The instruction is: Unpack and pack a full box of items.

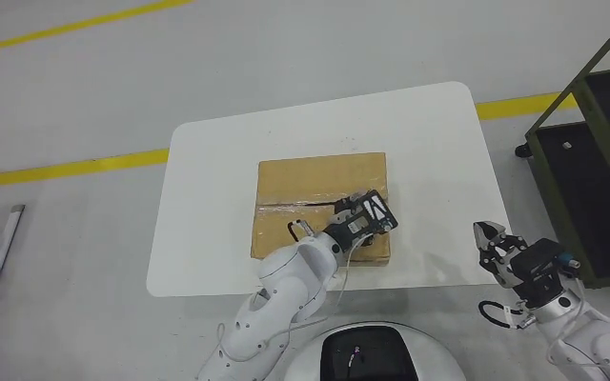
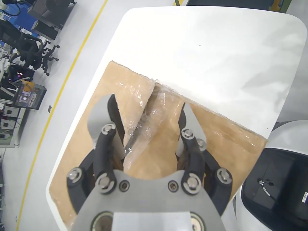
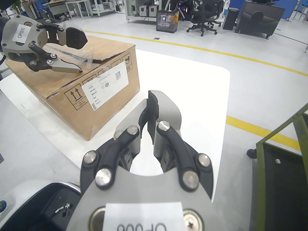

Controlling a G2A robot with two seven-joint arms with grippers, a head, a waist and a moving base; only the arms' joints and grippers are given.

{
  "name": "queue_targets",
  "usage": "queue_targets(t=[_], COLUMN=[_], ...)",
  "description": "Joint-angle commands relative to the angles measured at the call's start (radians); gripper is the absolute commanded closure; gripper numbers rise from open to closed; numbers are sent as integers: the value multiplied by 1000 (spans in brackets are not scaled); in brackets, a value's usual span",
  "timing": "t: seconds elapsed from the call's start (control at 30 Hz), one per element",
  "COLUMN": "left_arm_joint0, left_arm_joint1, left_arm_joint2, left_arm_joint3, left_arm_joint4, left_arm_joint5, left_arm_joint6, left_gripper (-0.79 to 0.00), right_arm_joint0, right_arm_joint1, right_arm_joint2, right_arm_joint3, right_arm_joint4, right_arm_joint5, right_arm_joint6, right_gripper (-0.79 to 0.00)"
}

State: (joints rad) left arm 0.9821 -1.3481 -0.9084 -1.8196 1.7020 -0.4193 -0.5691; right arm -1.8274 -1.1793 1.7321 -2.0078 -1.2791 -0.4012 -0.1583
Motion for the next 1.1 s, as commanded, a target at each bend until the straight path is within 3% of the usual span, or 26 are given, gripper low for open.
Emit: queue_targets(t=[0.0, 0.13, 0.2, 0.23, 0.27, 0.53, 0.7, 0.8, 0.83, 0.87, 1.07], left_arm_joint0=[-2, -4, -5, -5, -7, -21, -25, -21, -19, -17, 3], left_arm_joint1=[0, -3, -5, -6, -6, -13, -15, -16, -17, -17, -16], left_arm_joint2=[-1, -3, -4, -5, -4, -6, -11, -14, -15, -18, -45], left_arm_joint3=[4, 19, 29, 35, 39, 53, 55, 53, 52, 50, 27], left_arm_joint4=[8, 8, 9, 8, 9, 18, 25, 28, 31, 30, 16], left_arm_joint5=[-4, 0, 8, 14, 16, 30, 32, 37, 39, 42, 64], left_arm_joint6=[-8, -14, -18, -17, -15, -19, -17, -13, -12, -8, 18], left_gripper=[-776, -733, -659, -446, -391, -348, -265, -163, -49, 0, 0], right_arm_joint0=[1, 2, 3, 4, 4, 3, 2, 4, 5, 6, 17], right_arm_joint1=[0, 0, 0, 0, 0, 0, 0, 0, 0, 0, -1], right_arm_joint2=[-2, -3, -3, -3, -3, -1, -1, -2, -3, -5, -13], right_arm_joint3=[0, 0, 1, 1, 1, 0, -1, 0, 1, 2, 2], right_arm_joint4=[-1, -2, -3, -3, -2, 3, 5, 6, 6, 5, 6], right_arm_joint5=[1, 5, 7, 8, 9, 13, 13, 11, 11, 12, 10], right_arm_joint6=[0, -2, -2, -2, -3, -6, -3, -3, -3, -2, 1], right_gripper=[0, 0, 0, 0, 0, 0, 0, 0, 0, 0, 0])
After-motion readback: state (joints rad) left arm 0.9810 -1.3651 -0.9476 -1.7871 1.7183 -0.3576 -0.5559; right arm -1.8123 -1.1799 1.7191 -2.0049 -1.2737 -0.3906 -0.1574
